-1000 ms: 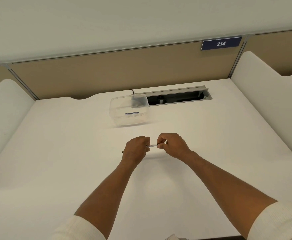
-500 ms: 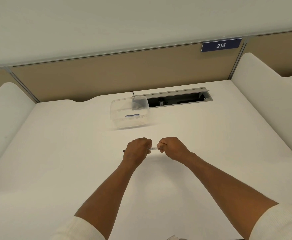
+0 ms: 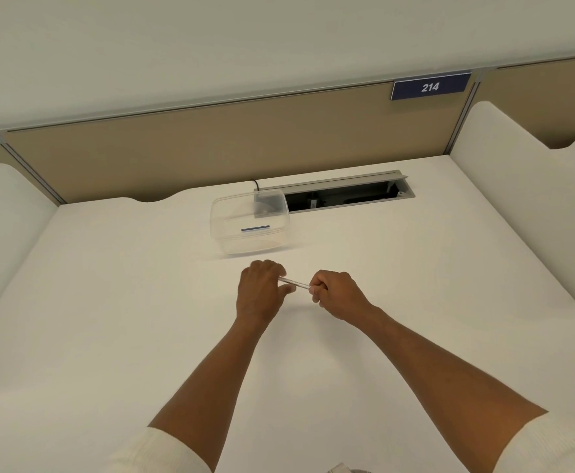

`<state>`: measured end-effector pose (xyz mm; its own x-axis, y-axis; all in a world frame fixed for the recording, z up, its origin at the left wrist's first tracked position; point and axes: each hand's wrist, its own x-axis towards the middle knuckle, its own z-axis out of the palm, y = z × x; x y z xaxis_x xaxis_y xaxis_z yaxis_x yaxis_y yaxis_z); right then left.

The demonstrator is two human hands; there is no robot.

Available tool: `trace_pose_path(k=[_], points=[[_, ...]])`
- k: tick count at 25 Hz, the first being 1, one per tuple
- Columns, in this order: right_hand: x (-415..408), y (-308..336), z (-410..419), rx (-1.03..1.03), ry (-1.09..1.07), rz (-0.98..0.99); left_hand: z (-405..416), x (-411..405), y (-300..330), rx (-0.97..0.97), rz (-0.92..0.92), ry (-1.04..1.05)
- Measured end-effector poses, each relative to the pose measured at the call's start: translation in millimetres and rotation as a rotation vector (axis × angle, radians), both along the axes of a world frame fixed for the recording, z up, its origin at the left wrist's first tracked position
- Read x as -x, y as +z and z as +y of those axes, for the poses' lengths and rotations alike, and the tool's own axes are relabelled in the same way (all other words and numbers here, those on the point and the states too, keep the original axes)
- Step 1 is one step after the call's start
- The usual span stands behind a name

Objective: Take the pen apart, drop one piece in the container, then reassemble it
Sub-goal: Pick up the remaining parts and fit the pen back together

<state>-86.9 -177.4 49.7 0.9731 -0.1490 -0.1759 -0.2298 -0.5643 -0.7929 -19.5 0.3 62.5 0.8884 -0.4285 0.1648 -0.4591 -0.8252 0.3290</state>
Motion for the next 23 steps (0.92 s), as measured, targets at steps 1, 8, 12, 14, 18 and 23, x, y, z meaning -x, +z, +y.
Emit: trace_pose_path(k=[1, 8, 12, 14, 18, 23], points=[[1, -2, -1, -0.013, -0.020, 0.007, 4, -4, -1, 0.041, 0.004, 0.045], [7, -19, 7, -0.113, -0.113, 0.026, 4, -19, -19, 0.169, 0.268, 0.278], [8, -27, 6, -0.104, -0.124, 0.034, -5, -30, -25, 0.226, 0.308, 0.217], [8, -32, 4, -0.112, -0.115, 0.037, -11, -35, -27, 0.233, 0.314, 0.179], [6, -42, 5, -0.089, -0.108, 0.054, -22, -43, -36, 0.245, 0.363, 0.120], [2, -49, 7, 0.019, -0.089, 0.040, -31, -52, -48, 0.256, 0.431, 0.084]])
